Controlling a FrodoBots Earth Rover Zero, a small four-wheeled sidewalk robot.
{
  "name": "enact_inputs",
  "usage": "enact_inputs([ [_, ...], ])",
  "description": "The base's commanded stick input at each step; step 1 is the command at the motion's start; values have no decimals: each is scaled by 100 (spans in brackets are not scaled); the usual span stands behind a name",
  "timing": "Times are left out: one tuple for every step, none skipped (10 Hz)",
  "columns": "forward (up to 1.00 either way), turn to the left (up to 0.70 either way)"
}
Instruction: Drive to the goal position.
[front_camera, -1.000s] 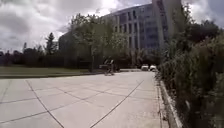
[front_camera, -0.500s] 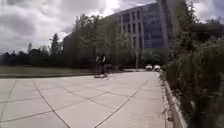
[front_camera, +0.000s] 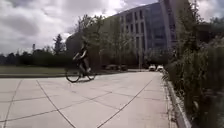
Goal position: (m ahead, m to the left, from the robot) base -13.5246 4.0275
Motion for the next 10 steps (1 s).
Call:
enact_inputs([
  [0, 50],
  [0, 50],
  [0, 50],
  [0, 50],
  [0, 50],
  [0, 50],
  [0, 50],
  [0, 50],
  [0, 50],
  [0, 50],
])
